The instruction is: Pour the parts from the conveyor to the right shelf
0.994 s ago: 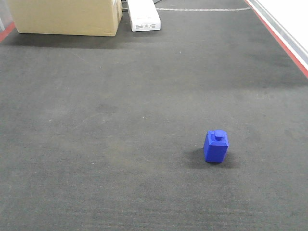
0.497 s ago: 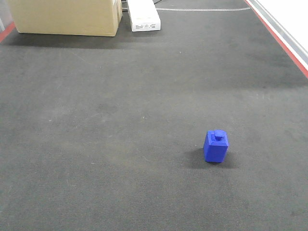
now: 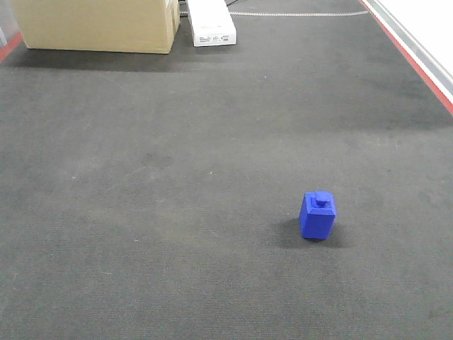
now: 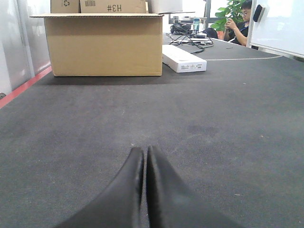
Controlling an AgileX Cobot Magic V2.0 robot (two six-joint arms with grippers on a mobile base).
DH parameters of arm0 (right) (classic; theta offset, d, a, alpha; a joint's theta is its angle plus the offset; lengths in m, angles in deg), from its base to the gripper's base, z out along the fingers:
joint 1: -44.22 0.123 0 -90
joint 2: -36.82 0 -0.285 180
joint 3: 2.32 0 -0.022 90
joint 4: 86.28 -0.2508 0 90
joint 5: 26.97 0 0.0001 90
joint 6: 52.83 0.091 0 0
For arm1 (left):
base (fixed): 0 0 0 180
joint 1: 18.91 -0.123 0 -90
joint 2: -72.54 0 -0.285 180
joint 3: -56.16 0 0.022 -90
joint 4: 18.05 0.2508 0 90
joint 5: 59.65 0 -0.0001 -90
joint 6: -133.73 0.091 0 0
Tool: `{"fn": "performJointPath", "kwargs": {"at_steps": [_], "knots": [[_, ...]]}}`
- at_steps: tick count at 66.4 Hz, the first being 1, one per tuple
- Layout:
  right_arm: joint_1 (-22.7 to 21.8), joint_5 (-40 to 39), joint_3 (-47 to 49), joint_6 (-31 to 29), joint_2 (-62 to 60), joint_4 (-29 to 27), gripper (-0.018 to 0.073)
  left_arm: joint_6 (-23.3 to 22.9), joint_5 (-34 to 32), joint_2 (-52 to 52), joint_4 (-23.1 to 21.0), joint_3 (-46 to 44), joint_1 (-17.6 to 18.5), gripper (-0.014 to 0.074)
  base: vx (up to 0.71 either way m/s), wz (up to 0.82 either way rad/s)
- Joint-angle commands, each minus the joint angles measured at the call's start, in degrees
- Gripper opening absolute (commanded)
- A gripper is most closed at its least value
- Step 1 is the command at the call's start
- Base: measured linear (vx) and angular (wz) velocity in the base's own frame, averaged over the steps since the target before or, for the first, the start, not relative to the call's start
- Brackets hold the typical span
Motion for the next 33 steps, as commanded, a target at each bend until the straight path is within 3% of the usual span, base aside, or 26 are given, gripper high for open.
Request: {"fn": "performJointPath", "kwargs": {"at_steps": [1, 21, 33], "knots": [[-0.18, -1.77, 3.43, -1.01, 1.93, 0.42, 0.0109, -0.44, -4.55, 0.69, -0.35, -1.11, 0.32, -0.0006, 0.00, 0.00], [1.41, 3.33, 11.22, -1.66, 12.59, -0.53, 0.0444, -0.44, -4.55, 0.69, -0.35, -1.11, 0.32, -0.0006, 0.00, 0.00], [7.04, 7.12, 17.92, -1.68, 21.25, -0.14, 0.0508, -0.44, -4.55, 0.69, -0.35, -1.11, 0.32, -0.0006, 0.00, 0.00]]}}
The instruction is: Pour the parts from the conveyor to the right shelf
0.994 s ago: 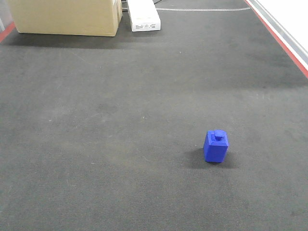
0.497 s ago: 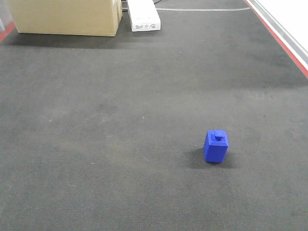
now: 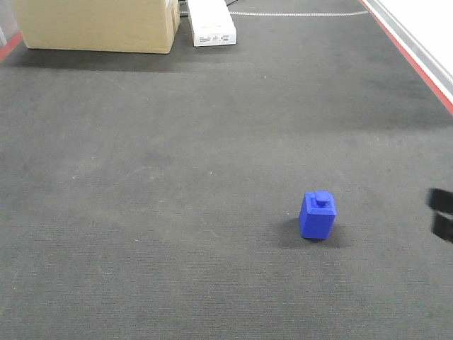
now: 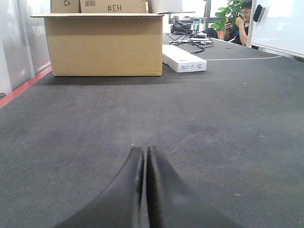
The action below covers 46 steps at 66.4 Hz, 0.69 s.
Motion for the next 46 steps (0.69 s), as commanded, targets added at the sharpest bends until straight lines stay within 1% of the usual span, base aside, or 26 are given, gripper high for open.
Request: {"fn": "performJointPath", "kwargs": {"at_steps": [1, 8, 13, 23, 35, 46], "knots": [[2.78, -0.65, 5.56, -0.52, 5.00, 0.18, 0.0508, -0.44, -4.55, 0.69, -0.35, -1.11, 0.32, -0.0006, 0.00, 0.00], [4.92, 2.97, 10.45, 0.13, 11.82, 0.16, 0.0508, -0.44, -4.55, 0.69, -0.35, -1.11, 0.32, -0.0006, 0.00, 0.00], [6.01, 5.90, 14.68, 1.70, 16.65, 0.25, 0.0507, -0.44, -4.55, 0.69, -0.35, -1.11, 0.32, -0.0006, 0.00, 0.00], [6.48, 12.19, 23.13, 4.73, 27.23, 0.21, 0.0507, -0.44, -4.55, 0.69, -0.35, -1.11, 0.32, -0.0006, 0.00, 0.00], [6.48, 18.12, 31.42, 5.71, 37.54, -0.04, 0.0507, -0.44, -4.55, 0.69, -0.35, -1.11, 0.32, -0.0006, 0.00, 0.00], [9.04, 21.02, 37.82, 6.96, 44.72, -0.41, 0.0507, -0.44, -4.55, 0.69, -0.35, -1.11, 0.32, -0.0006, 0.00, 0.00]]}}
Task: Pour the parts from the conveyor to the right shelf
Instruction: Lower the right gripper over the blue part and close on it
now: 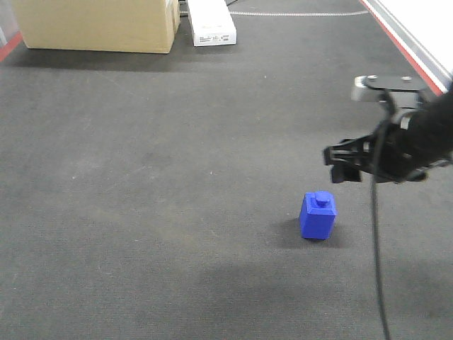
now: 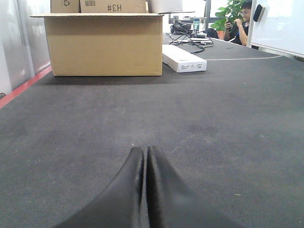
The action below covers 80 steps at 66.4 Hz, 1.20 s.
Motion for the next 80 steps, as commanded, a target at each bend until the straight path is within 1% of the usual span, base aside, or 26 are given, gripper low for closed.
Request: {"fn": "performJointPath", "kwargs": {"at_steps": [1, 13, 24, 44, 51, 58, 71, 75, 80], "knots": [[1.69, -0.12, 5.21, 1.22, 2.15, -0.41, 0.0507, -0.44, -4.55, 0.69, -0.35, -1.11, 0.32, -0.0006, 0.00, 0.00], [2.62, 3.19, 10.49, 5.28, 8.59, -0.41, 0.0507, -0.44, -4.55, 0.69, -0.35, -1.11, 0.32, -0.0006, 0.00, 0.00], [2.62, 5.35, 12.41, 5.49, 12.85, 0.10, 0.0514, -0.44, -4.55, 0.69, -0.35, -1.11, 0.32, -0.0006, 0.00, 0.00], [2.62, 6.81, 12.52, 7.21, 17.47, 0.16, 0.0519, -0.44, -4.55, 0.69, -0.35, -1.11, 0.32, -0.0006, 0.00, 0.00], [2.62, 6.38, 12.52, 7.38, 18.37, 0.20, 0.0501, -0.44, -4.55, 0.69, -0.35, -1.11, 0.32, -0.0006, 0.00, 0.00], [2.62, 6.12, 12.52, 7.49, 18.80, 0.20, 0.0422, -0.44, -4.55, 0.69, -0.35, -1.11, 0.32, -0.0006, 0.00, 0.00], [2.20, 4.97, 12.46, 8.07, 18.70, 0.81, 0.0150, -0.44, -4.55, 0.69, -0.35, -1.11, 0.32, -0.0006, 0.00, 0.00], [2.20, 4.78, 12.46, 8.47, 17.99, 2.29, 0.0062, -0.44, -4.55, 0.69, -0.35, -1.11, 0.32, -0.0006, 0.00, 0.00], [2.20, 3.74, 11.79, 9.99, 16.40, 5.52, -0.0001, -0.44, -4.55, 0.69, -0.35, -1.11, 0.32, -0.0006, 0.00, 0.00]]}}
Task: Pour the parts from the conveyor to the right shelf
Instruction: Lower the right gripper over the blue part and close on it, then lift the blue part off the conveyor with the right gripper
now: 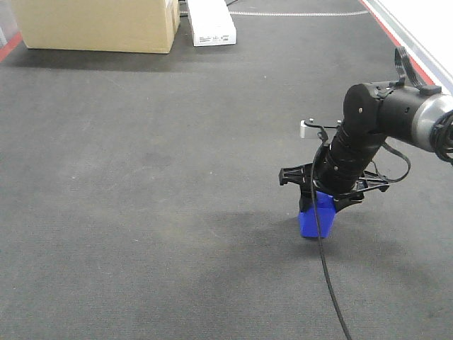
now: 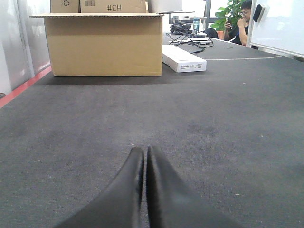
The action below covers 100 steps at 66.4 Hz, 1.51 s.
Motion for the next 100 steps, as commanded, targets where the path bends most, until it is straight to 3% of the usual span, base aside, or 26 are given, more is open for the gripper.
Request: {"fn": "performJointPath", "kwargs": {"at_steps": [1, 8, 28, 100], "knots": [[-0.46, -2.89, 0.69, 1.87, -5.68, 4.09, -0.0014, -0.44, -4.55, 0.69, -0.35, -1.11, 0.32, -0.0006, 0.00, 0.00], [-0.46, -7.14, -4.33, 1.34, -10.75, 7.68, -0.0010, -0.44, -4.55, 0.69, -0.35, -1.11, 0.32, -0.0006, 0.00, 0.00], [-0.46, -19.06, -20.67, -1.69, -29.96, 7.86, -0.0008, -0.44, -4.55, 0.69, -0.35, -1.11, 0.32, -0.0006, 0.00, 0.00], [-0.46, -31.64, -56.27, -4.91, -103.91, 8.18, -0.0005, -0.44, -4.55, 0.69, -0.35, -1.11, 0.32, -0.0006, 0.00, 0.00]]}}
